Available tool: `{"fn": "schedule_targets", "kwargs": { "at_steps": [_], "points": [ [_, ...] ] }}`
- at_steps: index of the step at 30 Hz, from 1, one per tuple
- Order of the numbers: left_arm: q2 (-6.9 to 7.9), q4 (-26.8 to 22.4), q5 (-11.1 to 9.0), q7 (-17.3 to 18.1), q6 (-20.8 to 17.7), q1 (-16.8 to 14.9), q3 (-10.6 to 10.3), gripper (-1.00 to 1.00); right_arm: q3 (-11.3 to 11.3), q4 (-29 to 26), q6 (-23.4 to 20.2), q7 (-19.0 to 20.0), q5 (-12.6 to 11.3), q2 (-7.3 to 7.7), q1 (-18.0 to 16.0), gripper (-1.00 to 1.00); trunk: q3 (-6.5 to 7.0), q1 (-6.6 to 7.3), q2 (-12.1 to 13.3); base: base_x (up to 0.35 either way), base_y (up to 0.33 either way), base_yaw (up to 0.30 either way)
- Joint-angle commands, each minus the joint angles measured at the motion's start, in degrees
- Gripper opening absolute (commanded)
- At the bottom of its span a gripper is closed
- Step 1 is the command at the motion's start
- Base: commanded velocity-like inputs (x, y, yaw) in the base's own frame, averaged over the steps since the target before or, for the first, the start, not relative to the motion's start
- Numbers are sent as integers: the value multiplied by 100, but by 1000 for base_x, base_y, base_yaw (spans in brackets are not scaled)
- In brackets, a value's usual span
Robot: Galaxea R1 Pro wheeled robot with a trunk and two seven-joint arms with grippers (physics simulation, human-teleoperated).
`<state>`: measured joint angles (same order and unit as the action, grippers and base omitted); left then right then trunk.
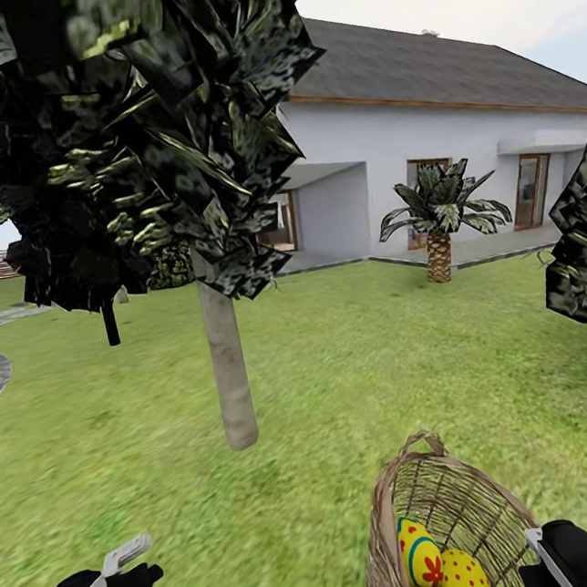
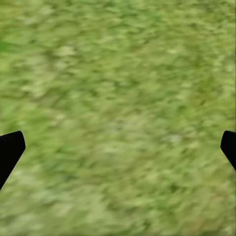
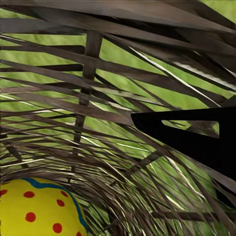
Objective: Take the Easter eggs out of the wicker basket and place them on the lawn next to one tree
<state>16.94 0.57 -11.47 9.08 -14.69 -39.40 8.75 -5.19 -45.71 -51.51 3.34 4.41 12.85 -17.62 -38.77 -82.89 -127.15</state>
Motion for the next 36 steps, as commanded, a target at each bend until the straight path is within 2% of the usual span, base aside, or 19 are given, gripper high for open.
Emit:
{"fn": "schedule_targets", "kwargs": {
  "at_steps": [1,28,36],
  "points": [
    [2,5,-22,14,-25,-6,40,100,-14,-8,-25,35,7,-1,-5,-100,-25,-22,-45,0,0,0],
    [2,4,-22,15,-19,-6,40,100,-7,-8,-21,45,3,-10,-5,-100,-509,-615,-1128,0,0,0],
    [-26,6,-22,17,-16,-6,31,100,27,27,10,77,15,-15,-5,-100,-509,-615,-1128,0,0,0]
  ]
}}
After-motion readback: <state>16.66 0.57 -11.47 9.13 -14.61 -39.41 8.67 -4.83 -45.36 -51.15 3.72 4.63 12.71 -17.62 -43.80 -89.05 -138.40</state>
